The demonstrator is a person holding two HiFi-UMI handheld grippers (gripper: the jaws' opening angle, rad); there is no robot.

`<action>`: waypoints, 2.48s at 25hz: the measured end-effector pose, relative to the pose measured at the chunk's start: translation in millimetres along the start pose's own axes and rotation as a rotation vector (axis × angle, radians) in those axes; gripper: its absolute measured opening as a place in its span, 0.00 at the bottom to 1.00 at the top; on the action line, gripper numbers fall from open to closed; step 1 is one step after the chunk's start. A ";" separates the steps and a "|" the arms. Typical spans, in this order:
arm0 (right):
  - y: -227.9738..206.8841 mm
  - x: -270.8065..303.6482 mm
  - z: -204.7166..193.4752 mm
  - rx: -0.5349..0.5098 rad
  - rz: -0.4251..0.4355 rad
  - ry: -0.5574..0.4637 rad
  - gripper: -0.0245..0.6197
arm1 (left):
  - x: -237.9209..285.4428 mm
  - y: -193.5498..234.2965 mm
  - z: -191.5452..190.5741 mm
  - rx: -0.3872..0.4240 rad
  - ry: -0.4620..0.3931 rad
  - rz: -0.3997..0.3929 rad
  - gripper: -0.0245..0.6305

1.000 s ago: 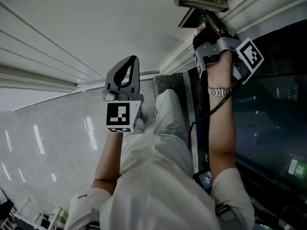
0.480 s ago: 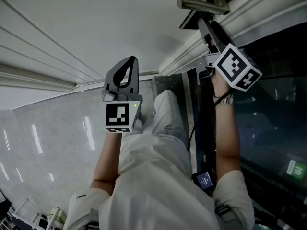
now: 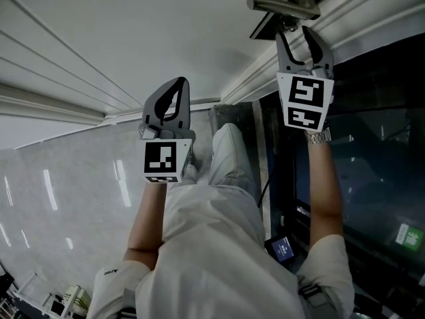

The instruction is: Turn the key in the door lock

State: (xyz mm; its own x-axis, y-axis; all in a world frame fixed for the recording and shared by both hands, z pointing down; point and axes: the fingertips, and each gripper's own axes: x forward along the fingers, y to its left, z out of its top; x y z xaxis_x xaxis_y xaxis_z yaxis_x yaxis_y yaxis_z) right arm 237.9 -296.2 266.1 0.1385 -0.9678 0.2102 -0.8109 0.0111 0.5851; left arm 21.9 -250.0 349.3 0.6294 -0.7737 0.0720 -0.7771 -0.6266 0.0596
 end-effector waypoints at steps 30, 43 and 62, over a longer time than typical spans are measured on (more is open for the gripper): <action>27.3 16.0 -2.9 -0.628 -0.015 0.061 0.35 | 8.2 -14.5 -0.6 0.011 0.004 -0.014 0.05; 7.5 13.6 9.9 -0.455 -0.147 0.022 0.06 | 11.0 -22.8 0.4 0.006 0.001 -0.030 0.05; -4.4 14.1 10.4 0.195 -0.084 0.001 0.05 | 10.1 -23.0 1.7 0.005 -0.005 -0.029 0.05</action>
State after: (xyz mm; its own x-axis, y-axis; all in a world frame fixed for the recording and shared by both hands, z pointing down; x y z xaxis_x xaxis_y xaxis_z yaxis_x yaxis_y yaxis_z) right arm 237.5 -312.5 258.4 0.2106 -0.9631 0.1675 -0.8909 -0.1186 0.4383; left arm 46.2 -243.5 346.9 0.6513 -0.7559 0.0658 -0.7588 -0.6489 0.0561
